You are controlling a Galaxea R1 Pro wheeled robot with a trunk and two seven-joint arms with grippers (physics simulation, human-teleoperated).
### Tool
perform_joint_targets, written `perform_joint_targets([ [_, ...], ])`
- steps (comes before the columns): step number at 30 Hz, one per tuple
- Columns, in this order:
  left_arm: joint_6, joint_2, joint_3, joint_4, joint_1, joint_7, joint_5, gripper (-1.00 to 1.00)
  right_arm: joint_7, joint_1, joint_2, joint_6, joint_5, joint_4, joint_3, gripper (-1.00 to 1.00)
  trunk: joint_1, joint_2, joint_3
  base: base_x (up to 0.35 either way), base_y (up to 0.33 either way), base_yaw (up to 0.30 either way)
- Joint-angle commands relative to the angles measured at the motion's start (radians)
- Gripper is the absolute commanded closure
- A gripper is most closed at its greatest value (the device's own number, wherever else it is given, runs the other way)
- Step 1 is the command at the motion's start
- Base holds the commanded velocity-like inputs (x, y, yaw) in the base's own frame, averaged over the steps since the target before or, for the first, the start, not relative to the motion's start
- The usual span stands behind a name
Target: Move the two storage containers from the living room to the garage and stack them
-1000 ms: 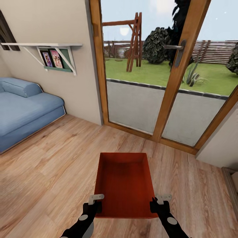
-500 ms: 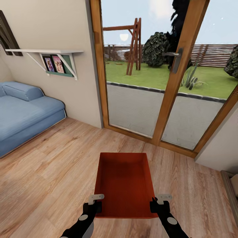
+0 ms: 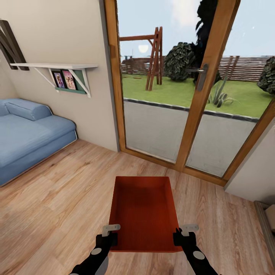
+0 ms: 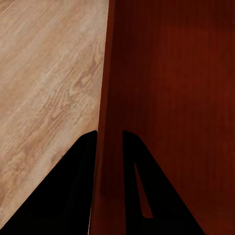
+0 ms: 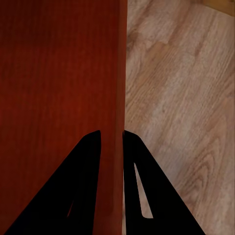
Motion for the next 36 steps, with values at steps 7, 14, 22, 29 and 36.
perform_joint_targets([
  [7,-0.003,-0.001,0.005,0.002,-0.001,0.007,-0.004,1.00,-0.002,0.000,0.000,-0.004,0.009,0.000,0.006,1.00,-0.027,0.049,0.032,0.000,0.000,0.000],
  [14,-0.003,-0.001,0.005,0.002,-0.001,0.007,-0.004,1.00,0.001,0.000,0.000,-0.004,0.007,0.000,0.006,1.00,-0.054,0.098,0.065,0.000,0.000,0.000],
  [22,-0.003,-0.001,0.005,0.002,-0.001,0.007,-0.004,1.00,-0.001,0.000,0.000,-0.005,0.008,0.000,0.005,1.00,-0.085,0.154,0.103,0.000,0.000,0.000],
  [29,-0.003,-0.001,0.005,0.002,-0.001,0.007,-0.004,1.00,0.002,0.000,0.000,-0.004,0.005,0.000,0.004,1.00,-0.111,0.203,0.136,0.000,0.000,0.000],
  [36,-0.003,-0.001,0.005,0.002,0.000,0.007,-0.004,1.00,0.002,0.000,0.000,-0.004,0.005,0.000,0.004,1.00,-0.138,0.252,0.169,0.000,0.000,0.000],
])
